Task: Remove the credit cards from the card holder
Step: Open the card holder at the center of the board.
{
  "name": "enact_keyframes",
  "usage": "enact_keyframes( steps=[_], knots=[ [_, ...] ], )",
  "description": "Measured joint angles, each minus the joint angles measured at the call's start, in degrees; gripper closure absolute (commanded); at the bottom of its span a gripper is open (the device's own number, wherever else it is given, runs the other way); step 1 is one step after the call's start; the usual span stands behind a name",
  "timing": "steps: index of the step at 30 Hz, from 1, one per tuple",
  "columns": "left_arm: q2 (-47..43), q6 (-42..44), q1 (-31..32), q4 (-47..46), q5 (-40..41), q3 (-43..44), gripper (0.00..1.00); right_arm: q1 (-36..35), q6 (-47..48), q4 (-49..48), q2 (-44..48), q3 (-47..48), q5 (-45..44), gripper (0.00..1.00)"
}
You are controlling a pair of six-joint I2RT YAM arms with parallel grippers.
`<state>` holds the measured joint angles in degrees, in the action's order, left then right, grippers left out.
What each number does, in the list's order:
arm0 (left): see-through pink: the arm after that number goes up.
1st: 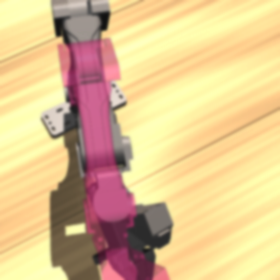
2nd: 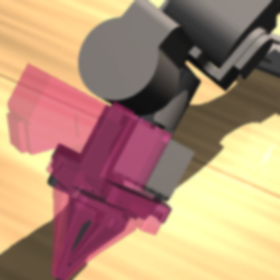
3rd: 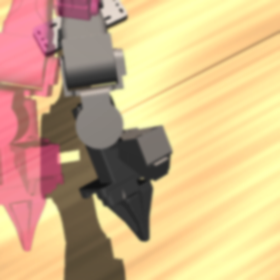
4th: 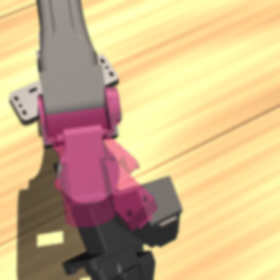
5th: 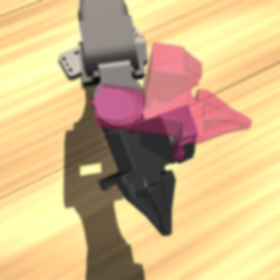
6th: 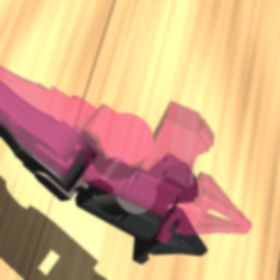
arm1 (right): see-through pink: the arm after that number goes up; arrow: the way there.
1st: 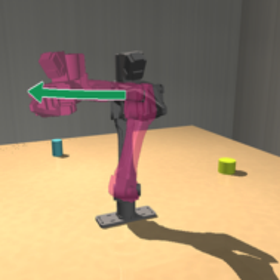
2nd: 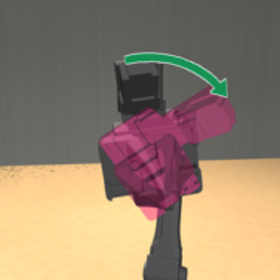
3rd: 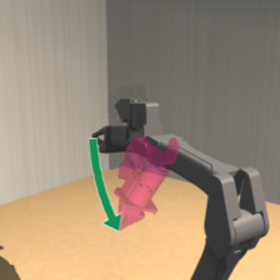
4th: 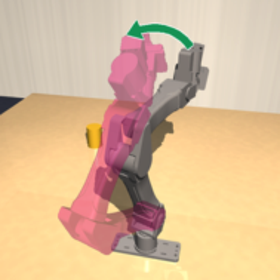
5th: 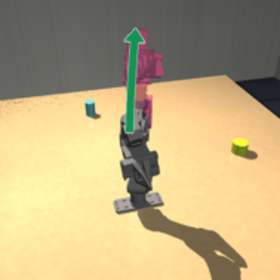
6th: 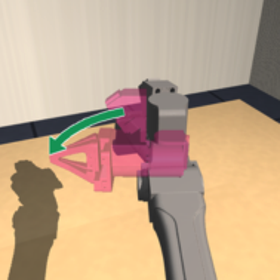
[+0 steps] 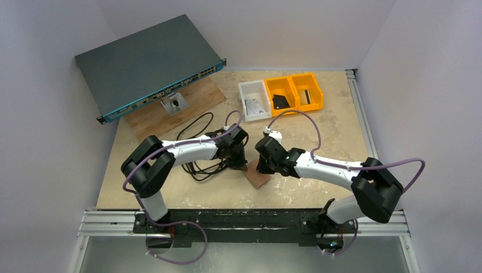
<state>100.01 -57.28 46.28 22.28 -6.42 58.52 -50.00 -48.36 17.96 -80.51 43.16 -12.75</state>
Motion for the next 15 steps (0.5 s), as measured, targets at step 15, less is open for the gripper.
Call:
enact_keyframes(
  steps=[15],
  knots=[
    [0.50, 3.32, -0.02, 3.21, 0.72, 1.75, 1.00, 5.77, 0.37, 0.46, 4.31, -3.98, 6.36, 1.00]
  ],
)
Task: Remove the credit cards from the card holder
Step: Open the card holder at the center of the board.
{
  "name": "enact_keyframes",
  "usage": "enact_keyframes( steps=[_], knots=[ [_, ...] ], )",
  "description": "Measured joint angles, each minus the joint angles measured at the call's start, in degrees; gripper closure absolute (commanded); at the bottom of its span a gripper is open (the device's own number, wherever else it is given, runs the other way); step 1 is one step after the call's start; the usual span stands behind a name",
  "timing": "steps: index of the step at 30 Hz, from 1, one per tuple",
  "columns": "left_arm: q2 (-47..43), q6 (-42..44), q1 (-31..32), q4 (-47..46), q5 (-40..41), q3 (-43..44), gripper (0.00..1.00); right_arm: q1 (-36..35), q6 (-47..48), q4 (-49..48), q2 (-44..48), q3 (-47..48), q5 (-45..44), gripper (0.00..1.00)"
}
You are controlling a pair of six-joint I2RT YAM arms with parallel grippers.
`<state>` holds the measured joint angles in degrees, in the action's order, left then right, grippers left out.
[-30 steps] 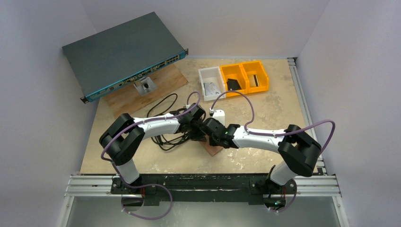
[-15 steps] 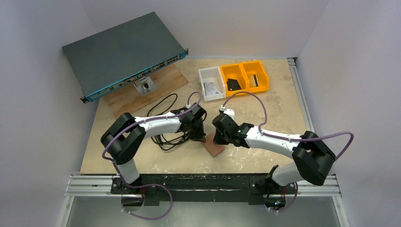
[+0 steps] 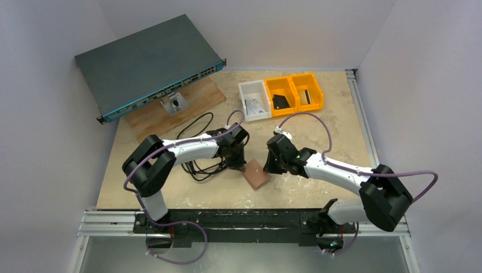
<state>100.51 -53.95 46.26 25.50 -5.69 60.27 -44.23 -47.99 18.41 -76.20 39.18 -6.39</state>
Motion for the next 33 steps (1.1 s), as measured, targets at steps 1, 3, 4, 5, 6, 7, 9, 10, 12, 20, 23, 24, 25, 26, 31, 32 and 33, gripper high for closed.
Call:
enact_keyframes(
  steps=[1, 3, 4, 5, 6, 7, 9, 10, 12, 20, 23, 24, 25, 26, 31, 32, 33],
  knots=[
    [0.00, 0.50, 0.00, 0.39, 0.07, 0.17, 1.00, 0.00, 0.02, 0.24, 0.55, 0.02, 0.02, 1.00],
    [-0.04, 1.81, 0.00, 1.86, 0.57, 0.85, 0.94, 0.00, 0.00, 1.18, 2.21, 0.22, 0.02, 1.00],
    [-0.24, 2.56, 0.00, 2.71, 0.98, 1.16, 0.90, 0.00, 0.00, 1.92, 3.15, 0.55, 0.02, 1.00],
    [-0.63, 3.08, -0.02, 3.48, 1.49, 1.36, 0.87, 0.00, -0.02, 2.56, 3.93, 1.03, 0.00, 1.00],
    [-1.29, 3.82, -0.02, 4.57, 2.05, 1.49, 0.84, 0.00, -0.02, 3.28, 4.83, 1.73, -0.04, 1.00],
    [-2.16, 4.17, -0.07, 5.73, 2.58, 1.57, 0.81, 0.00, 0.00, 3.89, 5.68, 2.47, -0.13, 1.00],
    [-4.74, 5.27, -0.13, 8.00, 3.45, 1.86, 0.77, -0.02, -0.04, 4.68, 7.23, 3.85, -0.17, 1.00],
    [-5.97, 5.66, -0.13, 8.85, 3.69, 2.12, 0.75, -0.11, -0.13, 4.83, 7.72, 4.31, -0.17, 1.00],
    [-8.68, 6.23, -0.24, 9.88, 4.09, 2.49, 0.72, -0.61, -0.48, 4.96, 8.63, 5.03, -0.39, 1.00],
    [-14.43, 6.75, -0.46, 10.54, 4.39, 2.01, 0.68, -6.27, -3.04, 7.39, 8.96, 6.64, -2.12, 1.00],
    [-15.37, 6.60, -0.48, 10.40, 4.15, 0.00, 0.68, -8.90, -3.96, 8.11, 8.17, 8.20, -3.17, 1.00],
    [-15.54, 6.58, -0.48, 10.40, 4.00, -0.59, 0.69, -9.42, -4.15, 8.13, 7.93, 8.57, -3.21, 1.00],
    [-15.69, 6.56, -0.48, 10.27, 3.85, -1.25, 0.69, -9.70, -4.35, 8.15, 7.87, 8.72, -3.37, 1.00],
    [-15.78, 6.54, -0.48, 10.16, 3.63, -1.86, 0.69, -9.75, -4.52, 8.26, 7.87, 8.72, -3.65, 1.00],
    [-15.78, 6.47, -0.48, 9.42, 2.80, -3.43, 0.69, -9.73, -5.03, 10.78, 7.87, 8.79, -5.99, 1.00],
    [-15.78, 6.47, -0.48, 9.16, 2.64, -3.63, 0.69, -9.73, -5.03, 11.15, 7.87, 8.79, -6.34, 1.00],
    [-15.78, 6.47, -0.48, 8.83, 2.36, -3.80, 0.69, -9.73, -5.01, 11.47, 7.87, 8.79, -6.78, 1.00]
  ],
)
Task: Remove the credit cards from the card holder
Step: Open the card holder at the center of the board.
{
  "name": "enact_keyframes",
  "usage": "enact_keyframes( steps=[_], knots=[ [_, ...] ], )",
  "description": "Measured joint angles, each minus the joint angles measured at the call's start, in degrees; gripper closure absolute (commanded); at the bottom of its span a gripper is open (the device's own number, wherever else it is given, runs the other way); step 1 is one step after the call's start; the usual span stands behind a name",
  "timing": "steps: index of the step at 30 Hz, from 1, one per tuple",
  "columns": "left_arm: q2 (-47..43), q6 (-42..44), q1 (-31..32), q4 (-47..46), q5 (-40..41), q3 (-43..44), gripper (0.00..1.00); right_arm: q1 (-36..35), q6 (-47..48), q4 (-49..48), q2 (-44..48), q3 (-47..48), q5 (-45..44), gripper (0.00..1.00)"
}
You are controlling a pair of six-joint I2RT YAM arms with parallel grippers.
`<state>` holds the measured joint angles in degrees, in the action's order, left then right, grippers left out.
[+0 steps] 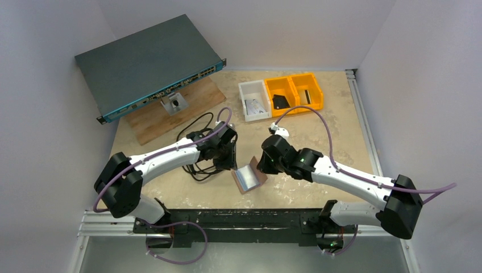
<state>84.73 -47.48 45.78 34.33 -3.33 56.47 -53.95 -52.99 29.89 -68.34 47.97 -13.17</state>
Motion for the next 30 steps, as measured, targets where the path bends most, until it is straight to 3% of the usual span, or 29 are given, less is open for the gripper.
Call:
enact_keyframes(
  steps=[6, 17, 20, 22, 26, 30],
  knots=[
    [1.33, 0.00, 0.07, -2.08, -1.88, -0.11, 0.72, 0.94, 0.11, 1.14, -1.97, -0.39, -2.51, 1.00],
    [4.72, 0.02, 0.92, -3.72, -3.48, -0.13, 0.86, 5.11, -0.13, -4.00, -8.96, -10.64, -2.08, 0.99],
    [5.42, 0.00, 1.07, -3.91, -3.56, -0.17, 0.88, 5.11, -0.09, -4.17, -8.83, -10.54, -2.27, 0.74],
    [5.55, 0.00, 1.14, -4.13, -3.54, -0.61, 0.88, 5.11, 0.15, -3.72, -8.39, -10.14, -2.49, 0.64],
    [5.55, 0.00, 1.18, -3.93, -3.52, -1.05, 0.90, 4.85, 1.42, -0.72, -6.43, -6.91, -4.11, 0.51],
    [5.55, 0.02, 1.16, -3.78, -3.37, -1.05, 0.91, 2.25, 2.19, 2.73, -5.44, -0.42, -7.15, 0.46]
  ],
)
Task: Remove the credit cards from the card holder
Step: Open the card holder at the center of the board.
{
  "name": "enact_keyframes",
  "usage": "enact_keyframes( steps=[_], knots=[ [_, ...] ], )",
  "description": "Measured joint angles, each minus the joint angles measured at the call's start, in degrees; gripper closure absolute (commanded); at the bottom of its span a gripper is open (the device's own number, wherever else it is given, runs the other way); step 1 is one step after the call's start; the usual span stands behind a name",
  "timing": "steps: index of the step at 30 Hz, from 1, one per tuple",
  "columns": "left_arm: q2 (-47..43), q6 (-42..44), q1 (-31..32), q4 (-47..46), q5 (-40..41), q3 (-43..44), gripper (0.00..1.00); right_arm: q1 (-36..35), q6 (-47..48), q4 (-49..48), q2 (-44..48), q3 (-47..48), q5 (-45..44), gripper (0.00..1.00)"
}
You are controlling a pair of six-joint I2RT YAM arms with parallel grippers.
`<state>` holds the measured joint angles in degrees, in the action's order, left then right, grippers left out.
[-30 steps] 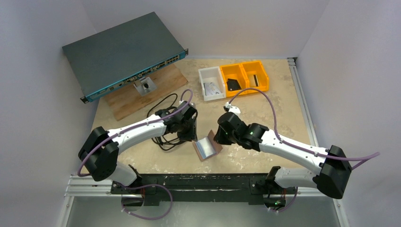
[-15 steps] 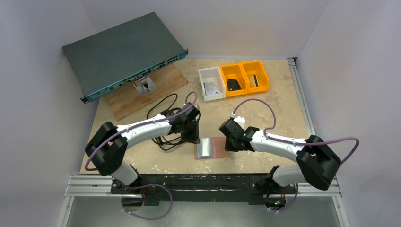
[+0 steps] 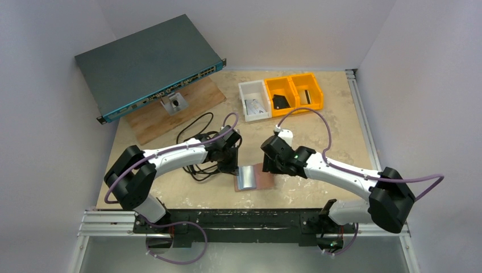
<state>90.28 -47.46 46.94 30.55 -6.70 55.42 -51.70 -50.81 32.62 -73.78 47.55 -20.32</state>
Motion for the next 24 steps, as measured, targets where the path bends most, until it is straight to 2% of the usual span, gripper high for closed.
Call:
enact_keyframes(
  steps=[7, 16, 24],
  knots=[
    [-1.14, -0.07, -1.38, 1.18, 1.66, -0.11, 0.93, -7.89, 0.94, 1.46, -2.43, 9.84, -3.15, 0.44],
    [-4.92, -1.42, -3.50, 2.23, 3.52, -2.69, 0.94, -8.66, 2.95, -3.04, -12.39, 7.76, -0.15, 0.38],
    [-5.68, -1.53, -3.82, 2.14, 3.50, -4.35, 0.95, -8.66, 3.98, -7.21, -16.79, 7.02, 1.99, 0.37]
  ],
)
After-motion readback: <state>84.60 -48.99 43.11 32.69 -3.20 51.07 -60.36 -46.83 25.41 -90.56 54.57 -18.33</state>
